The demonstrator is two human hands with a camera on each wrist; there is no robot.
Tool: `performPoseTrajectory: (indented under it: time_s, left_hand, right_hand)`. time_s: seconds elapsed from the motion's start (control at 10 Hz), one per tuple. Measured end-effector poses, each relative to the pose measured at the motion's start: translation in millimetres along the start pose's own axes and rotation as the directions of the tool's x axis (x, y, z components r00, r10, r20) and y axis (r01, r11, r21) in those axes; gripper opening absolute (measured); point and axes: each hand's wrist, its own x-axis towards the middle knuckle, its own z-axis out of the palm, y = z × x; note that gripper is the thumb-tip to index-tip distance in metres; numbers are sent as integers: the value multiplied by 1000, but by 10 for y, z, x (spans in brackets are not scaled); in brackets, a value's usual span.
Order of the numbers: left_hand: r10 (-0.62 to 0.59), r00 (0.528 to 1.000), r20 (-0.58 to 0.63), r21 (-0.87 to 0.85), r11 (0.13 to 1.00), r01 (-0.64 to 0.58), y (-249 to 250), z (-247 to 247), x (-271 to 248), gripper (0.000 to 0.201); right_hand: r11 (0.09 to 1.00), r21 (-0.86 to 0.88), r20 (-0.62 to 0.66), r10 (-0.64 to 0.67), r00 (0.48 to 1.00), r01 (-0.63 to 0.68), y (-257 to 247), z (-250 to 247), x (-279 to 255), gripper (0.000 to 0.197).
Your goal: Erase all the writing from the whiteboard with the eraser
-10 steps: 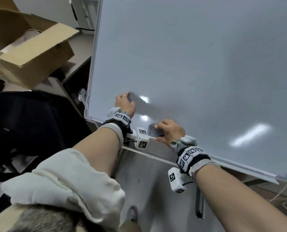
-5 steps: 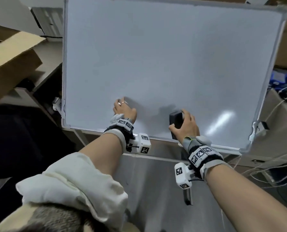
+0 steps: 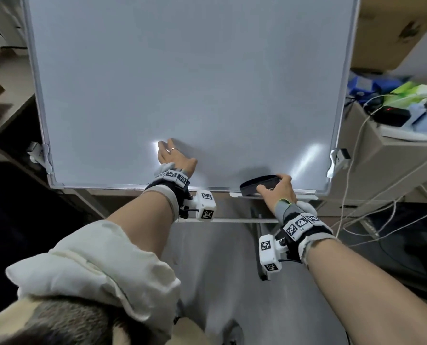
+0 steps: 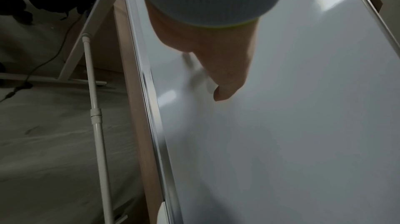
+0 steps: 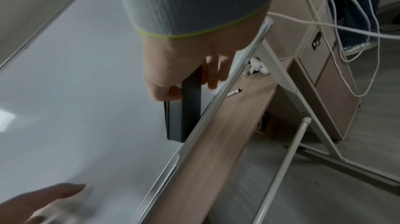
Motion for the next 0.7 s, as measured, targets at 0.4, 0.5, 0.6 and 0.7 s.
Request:
performPoseTrajectory:
  time_s: [0.4, 0.5, 0.6, 0.7]
  left_hand:
    - [-23, 998, 58, 68, 997, 19, 138, -56, -72, 95]
    - [-17, 996, 91, 142, 990, 4, 181, -103, -60, 101]
    - [-28, 992, 127, 220, 975, -1, 250, -199, -133, 106]
    - [-61, 992, 112, 229, 973, 34, 330, -238, -179, 114]
  right_hand:
    - [944, -309, -15, 119, 993, -118, 78, 86, 44, 63]
    - [959, -272, -51, 66, 996, -78, -24, 21, 26, 72]
    - [991, -81, -68, -108, 992, 102, -361, -144, -21, 75]
    - [837, 285, -172, -435, 884, 467, -974, -562, -1, 58]
